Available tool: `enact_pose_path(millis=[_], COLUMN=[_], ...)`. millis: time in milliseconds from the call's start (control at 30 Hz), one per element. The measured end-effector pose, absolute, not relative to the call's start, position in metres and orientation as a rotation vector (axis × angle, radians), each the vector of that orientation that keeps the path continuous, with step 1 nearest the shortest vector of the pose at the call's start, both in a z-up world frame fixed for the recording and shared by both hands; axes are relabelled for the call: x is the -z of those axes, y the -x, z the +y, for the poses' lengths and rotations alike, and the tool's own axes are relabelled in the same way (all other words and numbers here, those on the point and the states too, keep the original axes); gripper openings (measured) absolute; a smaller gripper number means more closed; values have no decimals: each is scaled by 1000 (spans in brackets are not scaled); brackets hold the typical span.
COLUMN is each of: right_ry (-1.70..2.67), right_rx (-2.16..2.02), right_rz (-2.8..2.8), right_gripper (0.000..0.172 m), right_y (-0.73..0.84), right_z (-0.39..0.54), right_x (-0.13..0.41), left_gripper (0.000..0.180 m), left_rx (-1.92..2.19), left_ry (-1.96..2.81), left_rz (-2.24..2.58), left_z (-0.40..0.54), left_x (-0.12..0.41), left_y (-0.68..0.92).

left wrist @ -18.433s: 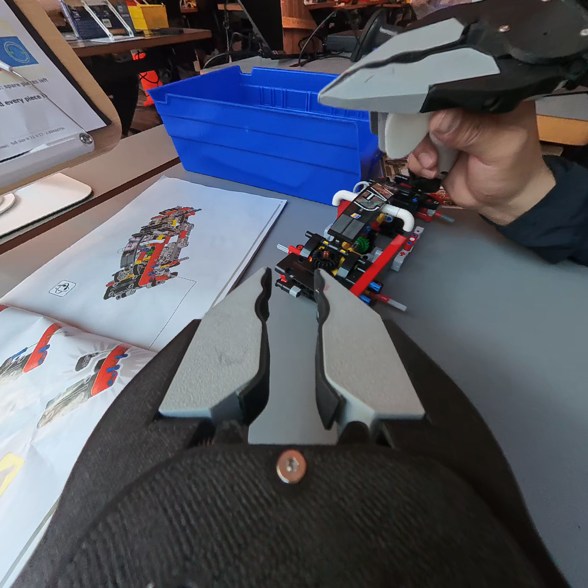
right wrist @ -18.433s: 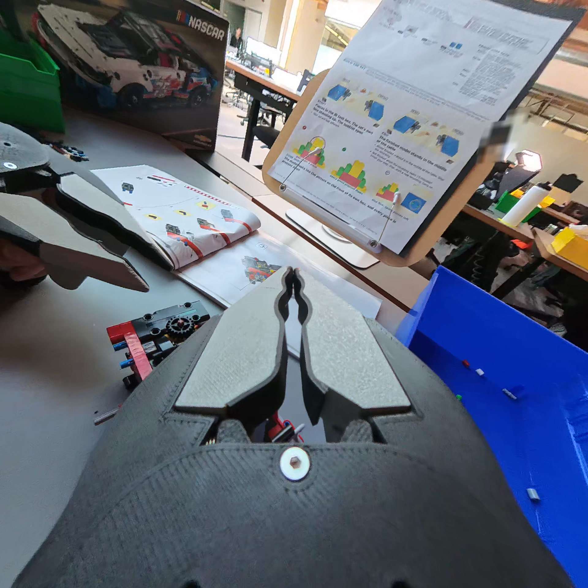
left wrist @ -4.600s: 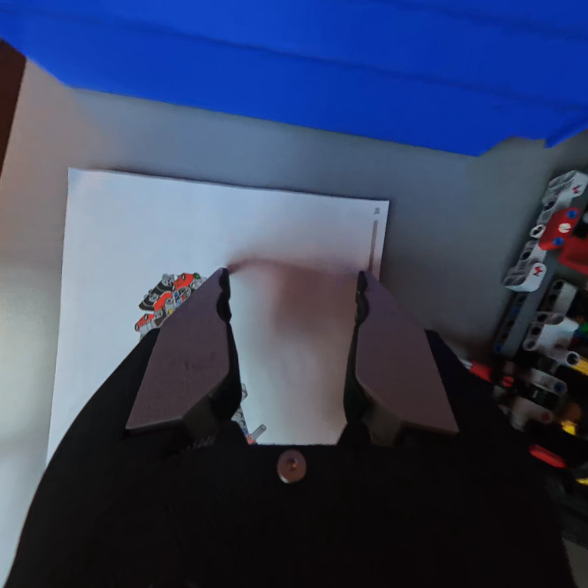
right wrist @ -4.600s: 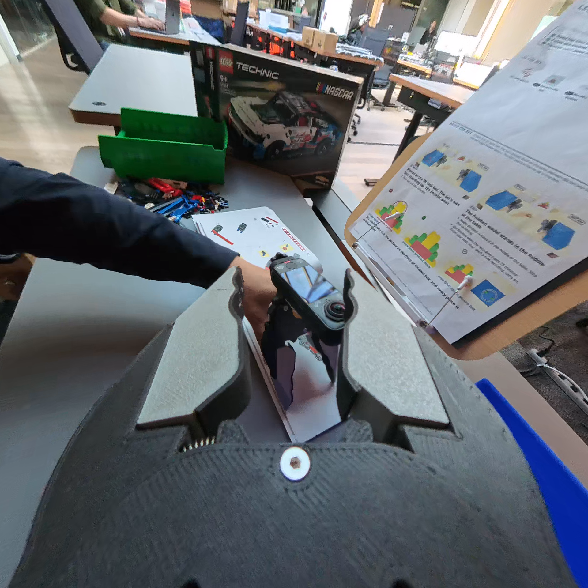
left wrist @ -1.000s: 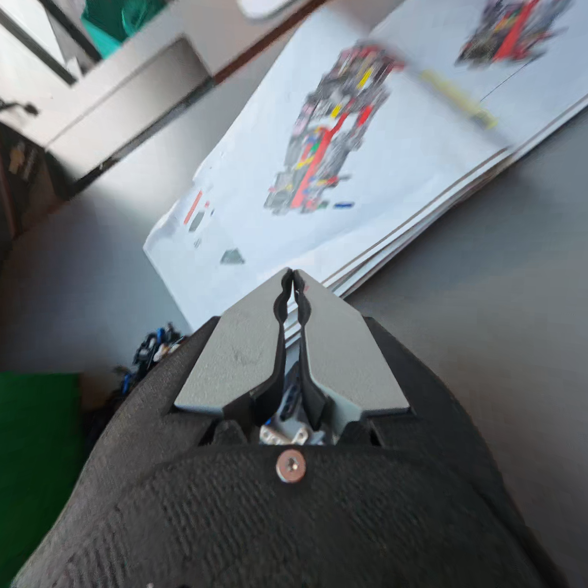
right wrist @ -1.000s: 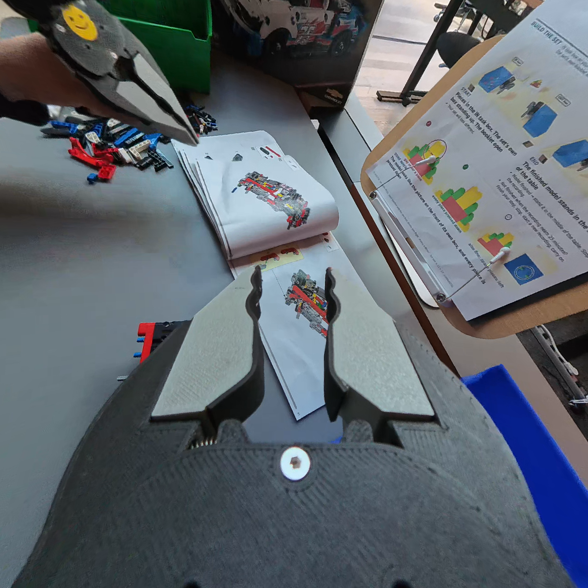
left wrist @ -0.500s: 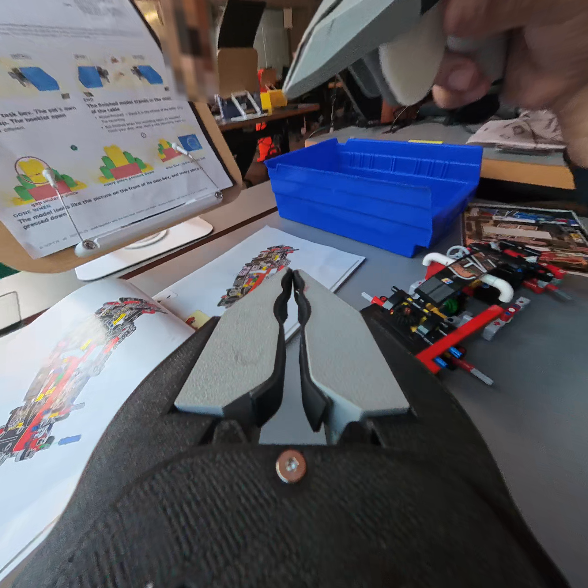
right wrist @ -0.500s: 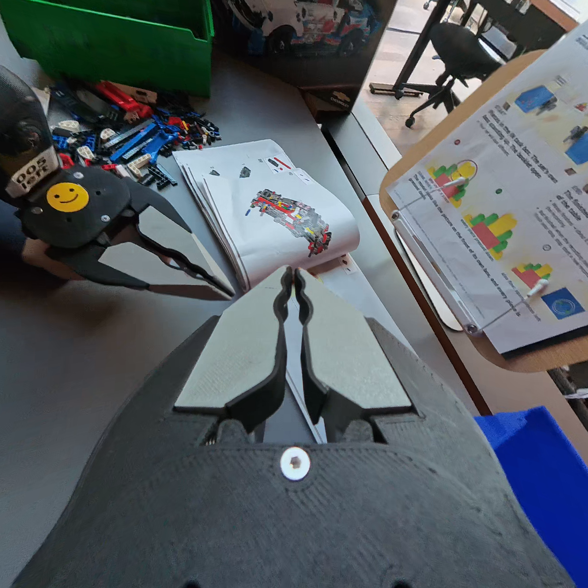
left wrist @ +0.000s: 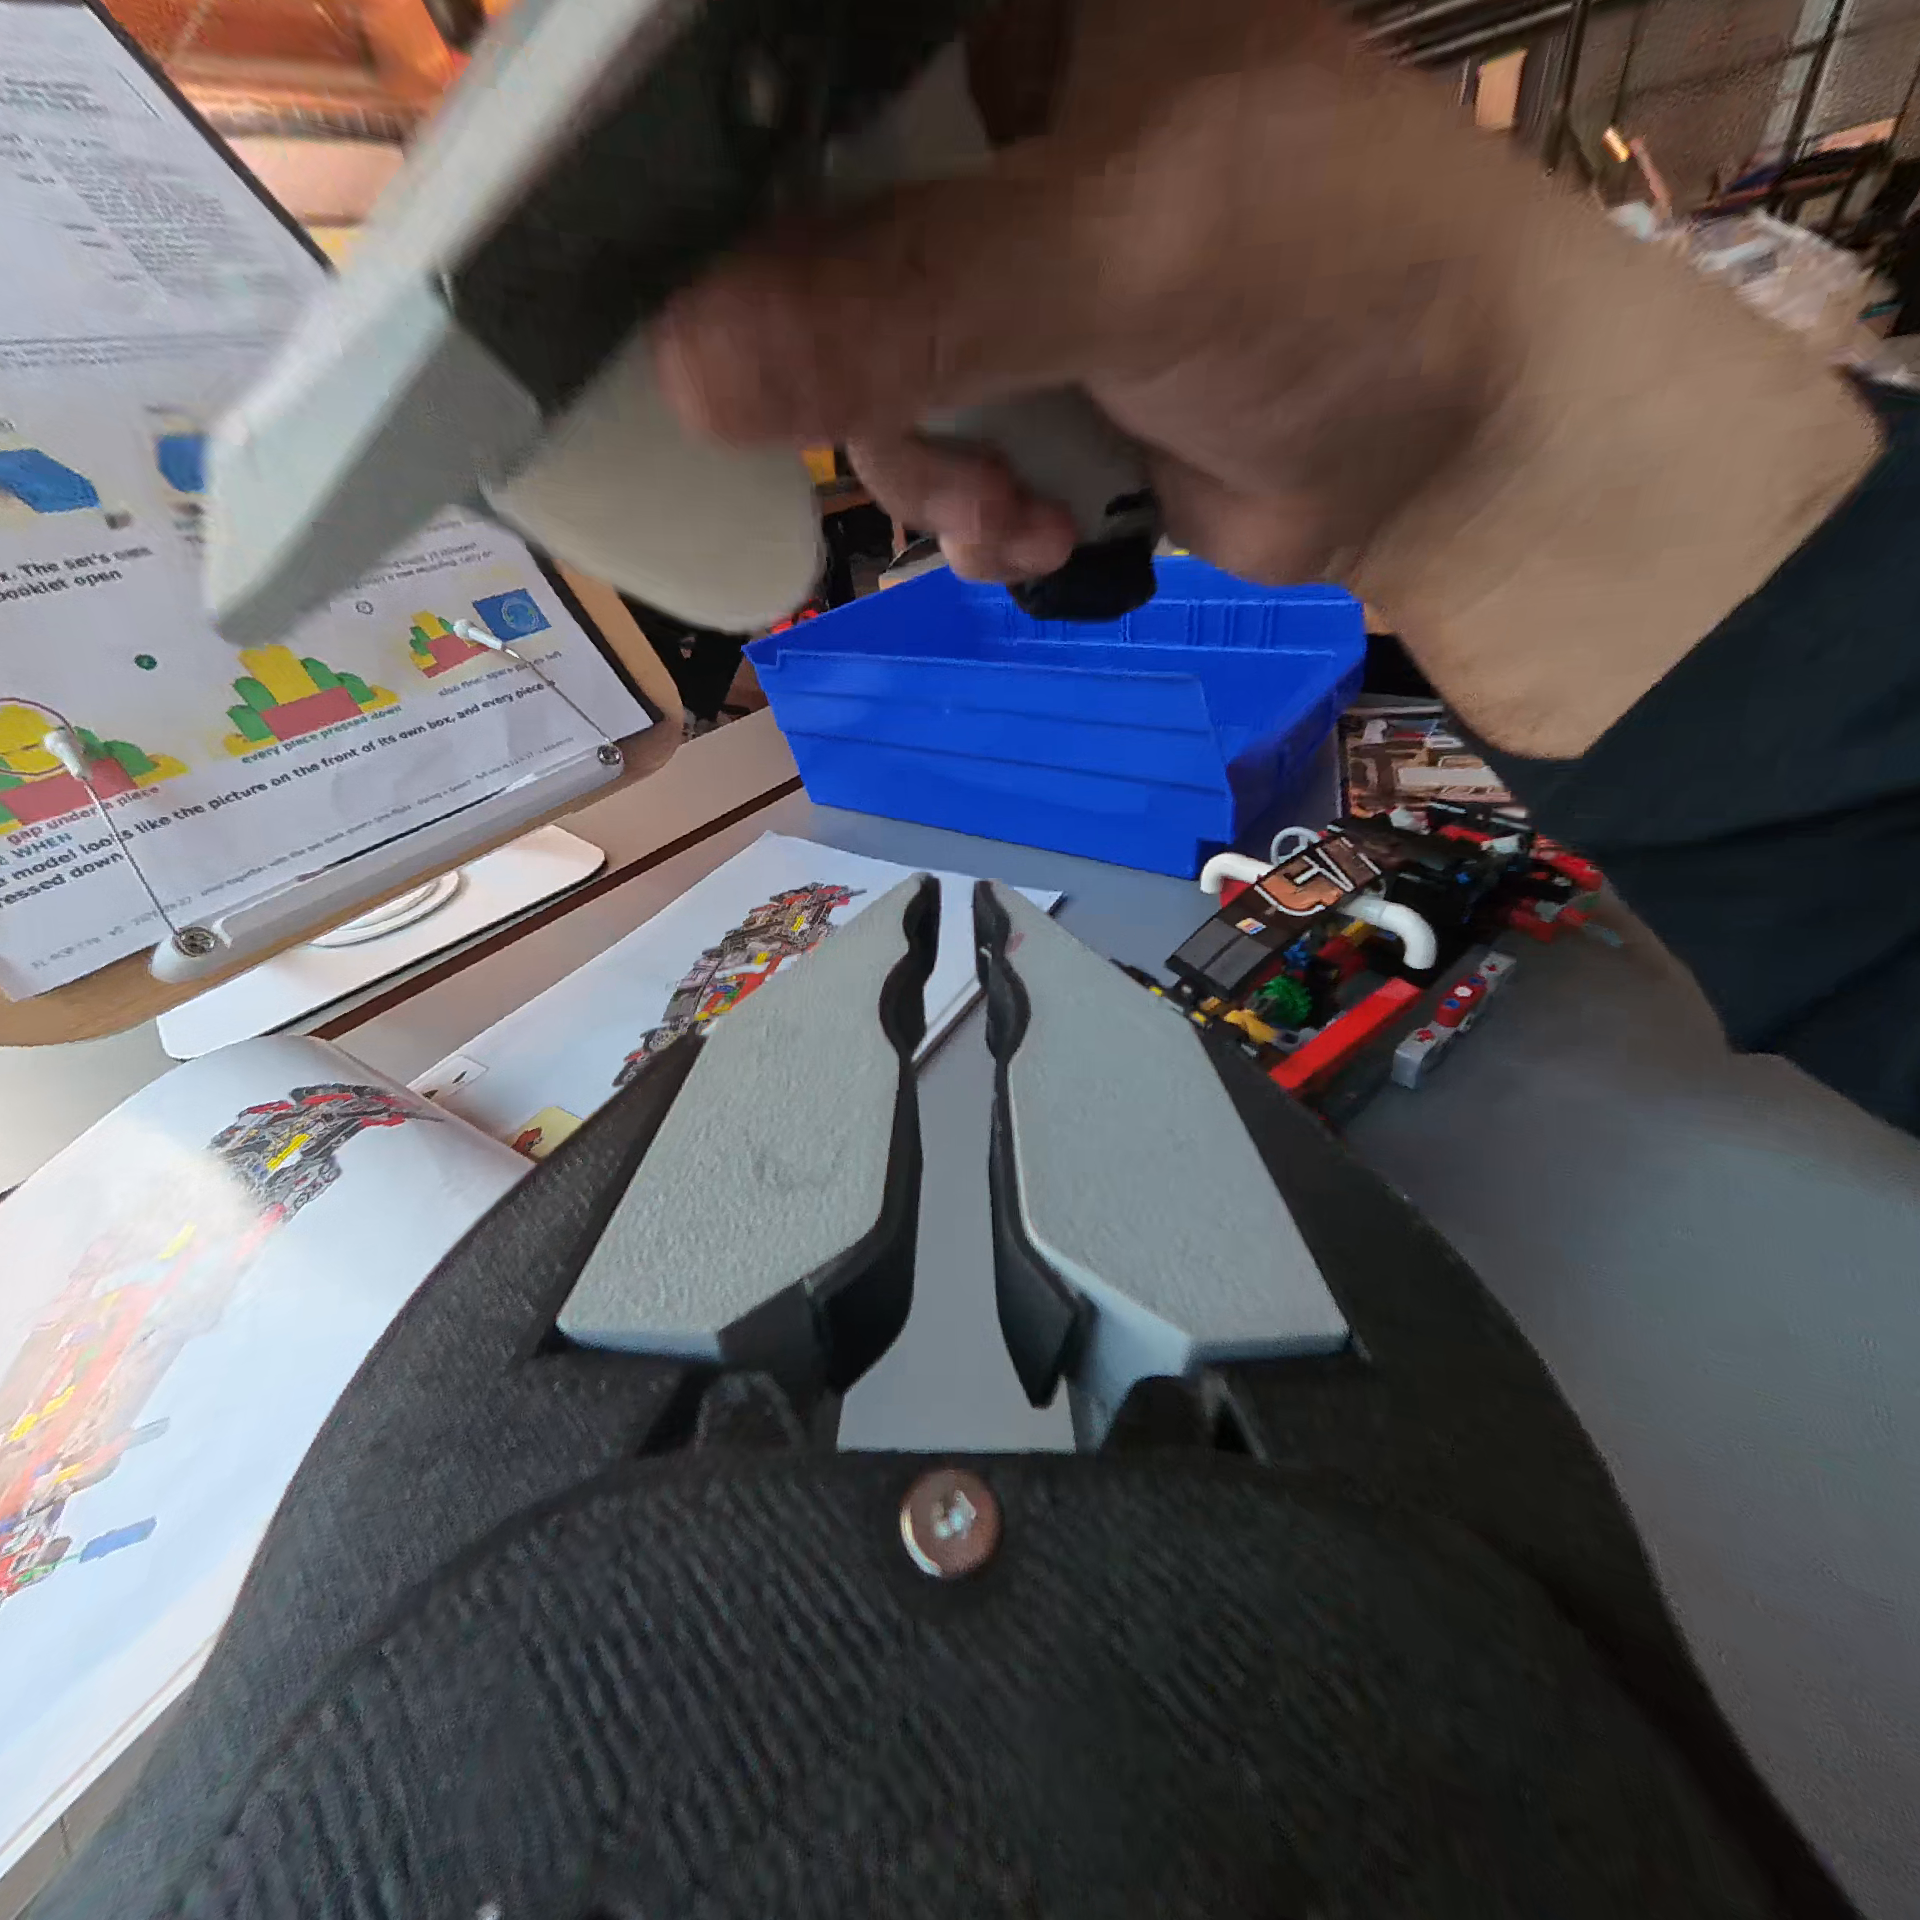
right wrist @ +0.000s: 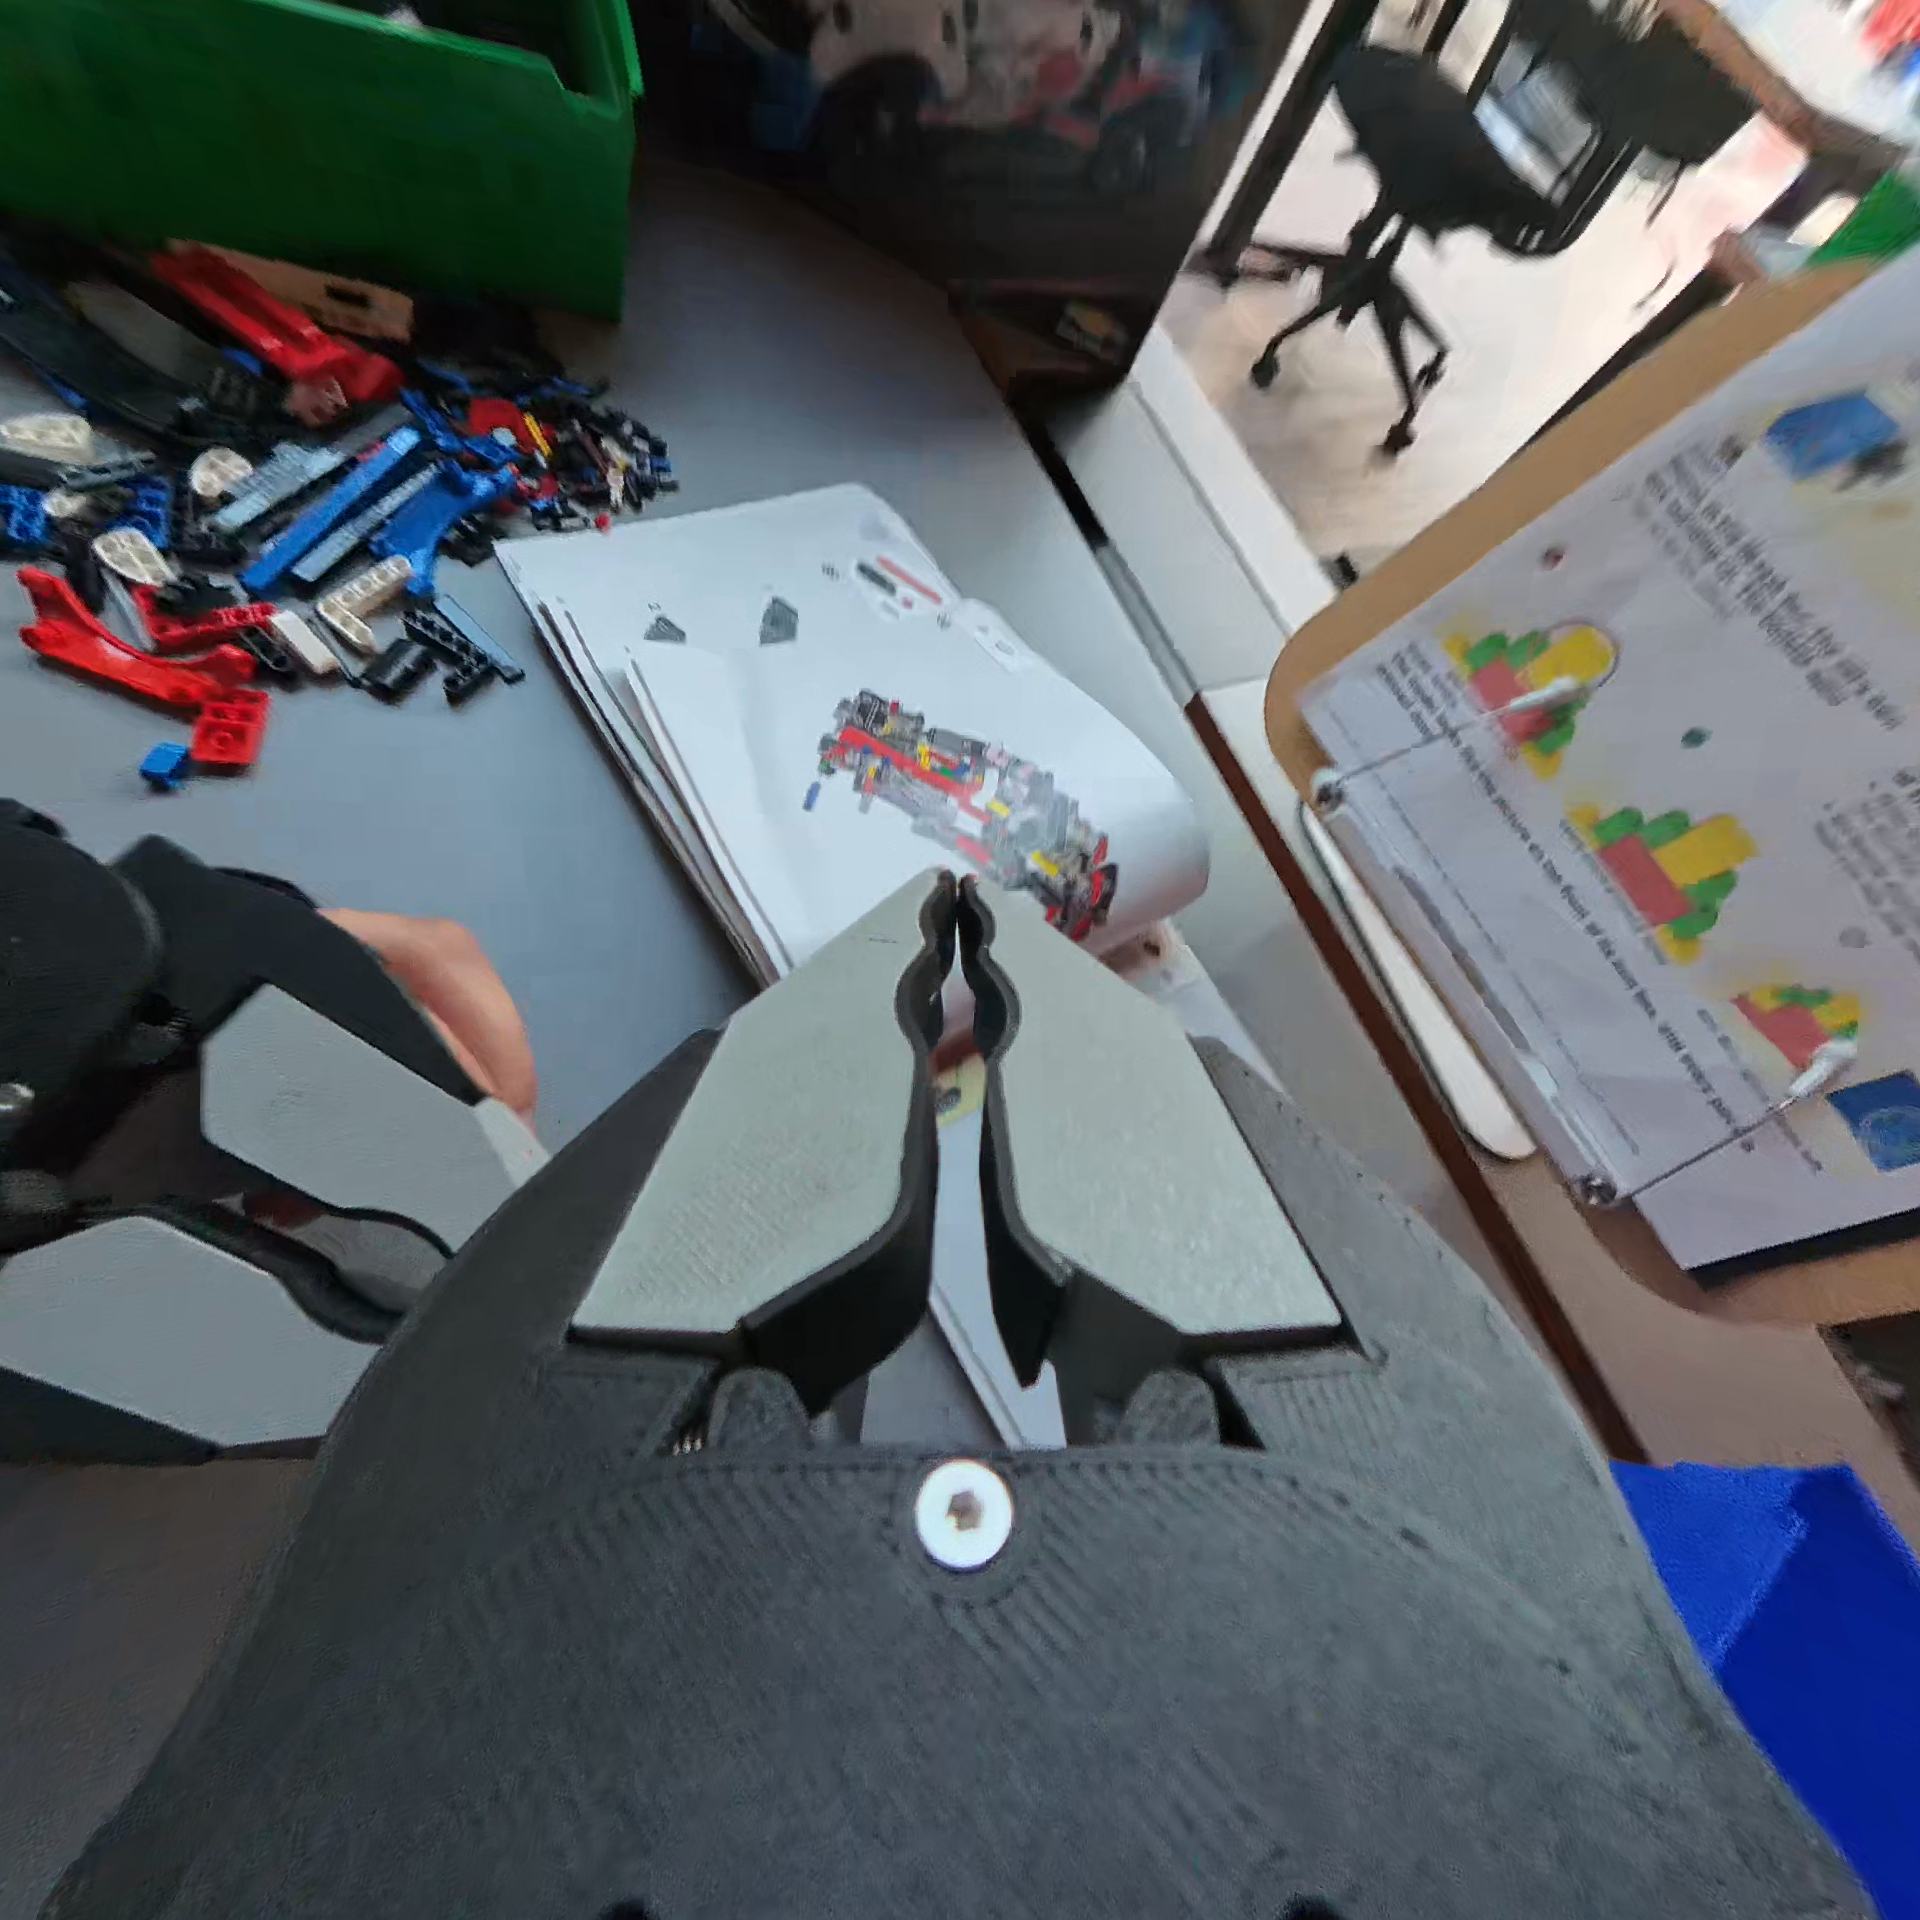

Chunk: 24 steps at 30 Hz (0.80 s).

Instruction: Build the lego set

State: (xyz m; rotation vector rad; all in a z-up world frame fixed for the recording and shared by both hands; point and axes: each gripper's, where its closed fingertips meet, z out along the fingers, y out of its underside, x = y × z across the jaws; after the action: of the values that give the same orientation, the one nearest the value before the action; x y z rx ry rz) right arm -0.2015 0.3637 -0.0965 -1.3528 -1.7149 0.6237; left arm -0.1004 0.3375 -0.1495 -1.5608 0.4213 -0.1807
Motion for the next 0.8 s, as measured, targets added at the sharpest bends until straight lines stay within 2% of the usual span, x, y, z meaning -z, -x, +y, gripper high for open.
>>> enact_pose_path(millis=[233,433,533,667,800], right_ry=[1968,2188,2213,2116,2110], right_rx=[-295,-254,-362,-516,-422], right_rz=[-1861,-1977,-2035,-2061,-2116], right_gripper=[0,0,0,0,0], right_y=[197,217,235,265,273], right_z=[439,450,433,410,409], right_x=[196,251,263,250,261], left_gripper=[4,1,0,0,0], left_rx=[255,230,229,271,309], left_ry=[1532,1520,1519,1531,1547], left_rz=[413,433,424,391,362], left_z=[332,330,331,333,335], left_x=[140,138,137,137,138], left_y=[97,97,100,104,109])
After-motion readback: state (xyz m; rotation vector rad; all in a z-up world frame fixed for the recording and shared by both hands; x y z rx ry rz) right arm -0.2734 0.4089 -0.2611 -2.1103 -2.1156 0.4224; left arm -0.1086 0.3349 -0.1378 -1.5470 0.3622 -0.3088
